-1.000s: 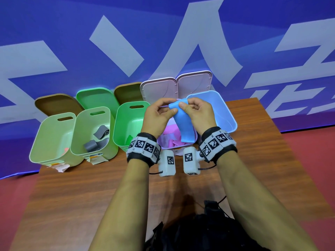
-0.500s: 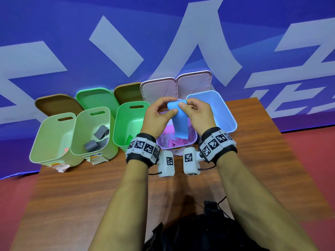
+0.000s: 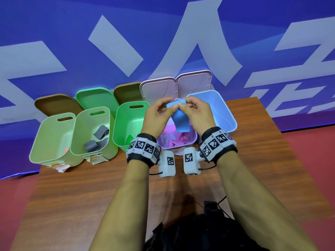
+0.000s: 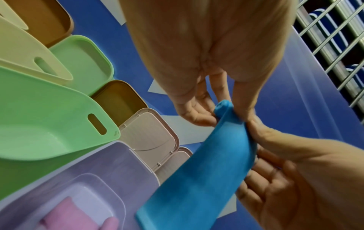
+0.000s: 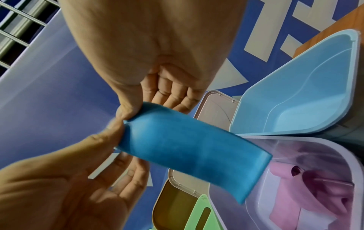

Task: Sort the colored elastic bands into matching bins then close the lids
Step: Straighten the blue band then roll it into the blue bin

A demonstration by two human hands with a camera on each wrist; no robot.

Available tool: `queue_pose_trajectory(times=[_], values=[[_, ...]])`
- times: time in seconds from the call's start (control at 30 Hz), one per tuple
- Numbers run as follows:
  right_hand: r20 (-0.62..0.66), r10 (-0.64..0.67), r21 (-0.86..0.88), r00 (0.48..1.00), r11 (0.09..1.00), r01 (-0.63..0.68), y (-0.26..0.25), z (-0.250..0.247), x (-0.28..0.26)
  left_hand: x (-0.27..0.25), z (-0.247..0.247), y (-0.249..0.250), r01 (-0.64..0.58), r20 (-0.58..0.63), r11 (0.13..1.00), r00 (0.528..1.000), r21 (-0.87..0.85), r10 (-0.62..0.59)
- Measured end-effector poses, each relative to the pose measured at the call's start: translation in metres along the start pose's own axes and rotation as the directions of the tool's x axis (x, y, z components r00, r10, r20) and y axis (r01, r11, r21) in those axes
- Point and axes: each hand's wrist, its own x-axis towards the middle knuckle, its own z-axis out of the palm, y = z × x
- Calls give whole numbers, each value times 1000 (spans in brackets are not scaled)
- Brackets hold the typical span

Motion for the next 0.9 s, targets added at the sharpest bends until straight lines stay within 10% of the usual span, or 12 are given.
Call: queue_pose_trajectory(times=[0.9], values=[[3, -18, 60, 1000, 998, 18, -4, 0, -3, 3, -1, -1, 0, -42, 998, 999, 62, 2]])
